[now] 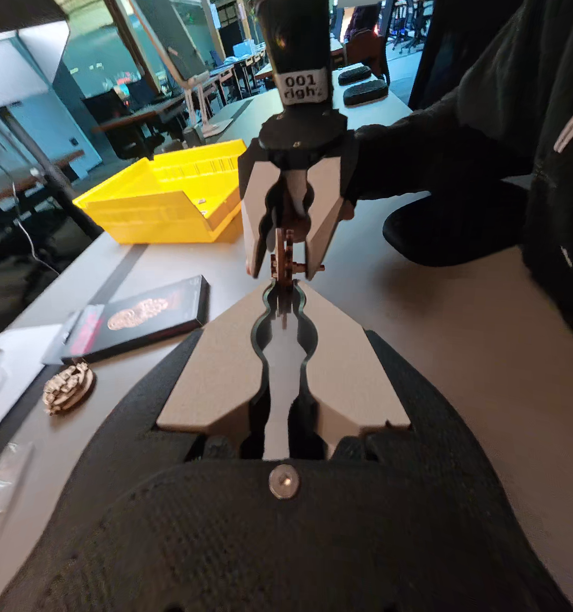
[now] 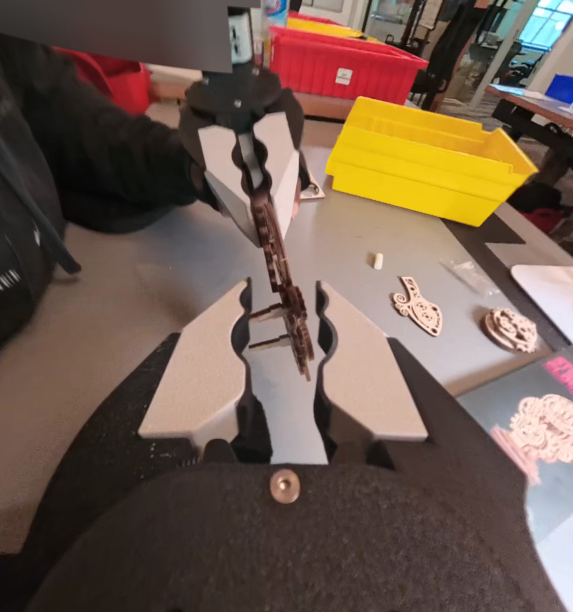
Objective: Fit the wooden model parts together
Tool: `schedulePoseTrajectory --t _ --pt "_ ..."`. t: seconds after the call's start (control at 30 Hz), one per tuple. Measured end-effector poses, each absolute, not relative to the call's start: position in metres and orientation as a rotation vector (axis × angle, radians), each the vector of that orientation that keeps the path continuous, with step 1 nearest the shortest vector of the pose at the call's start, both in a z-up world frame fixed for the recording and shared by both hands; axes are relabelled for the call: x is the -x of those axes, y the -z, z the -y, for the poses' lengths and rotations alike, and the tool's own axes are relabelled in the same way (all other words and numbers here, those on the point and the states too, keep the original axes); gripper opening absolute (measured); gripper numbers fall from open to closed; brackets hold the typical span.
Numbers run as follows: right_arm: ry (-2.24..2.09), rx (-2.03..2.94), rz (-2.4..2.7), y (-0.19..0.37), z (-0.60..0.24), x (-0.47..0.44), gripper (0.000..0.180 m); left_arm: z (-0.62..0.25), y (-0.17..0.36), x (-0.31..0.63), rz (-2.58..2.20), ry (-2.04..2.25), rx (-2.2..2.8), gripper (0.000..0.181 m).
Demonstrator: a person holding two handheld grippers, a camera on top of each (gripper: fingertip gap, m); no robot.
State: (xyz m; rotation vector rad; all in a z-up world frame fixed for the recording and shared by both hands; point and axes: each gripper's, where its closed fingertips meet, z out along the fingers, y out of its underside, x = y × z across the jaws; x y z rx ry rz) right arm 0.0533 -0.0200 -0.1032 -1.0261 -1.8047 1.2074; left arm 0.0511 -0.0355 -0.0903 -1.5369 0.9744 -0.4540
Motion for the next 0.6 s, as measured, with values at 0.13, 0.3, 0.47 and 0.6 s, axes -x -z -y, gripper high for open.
schedulePoseTrajectory --t 0.13,0.3,0.47,0.6 --pt "-1.136 0.826 1.81 0.096 0.034 -0.052 0.014 0.046 0.088 -0.053 -1.05 0.402 1.48 0.007" --pt "-0.909 0.653 1.798 0.098 0.038 -0.053 0.013 0.048 0.093 -0.052 -1.07 0.373 1.476 0.008" --pt "-0.783 0.572 1.78 0.097 0.041 -0.054 0.012 0.052 0.092 -0.053 -1.094 0.361 1.47 0.011" --pt "-0.687 0.494 1.777 0.095 0.046 -0.055 0.013 0.057 0.092 -0.053 -1.149 0.292 1.446 0.01"
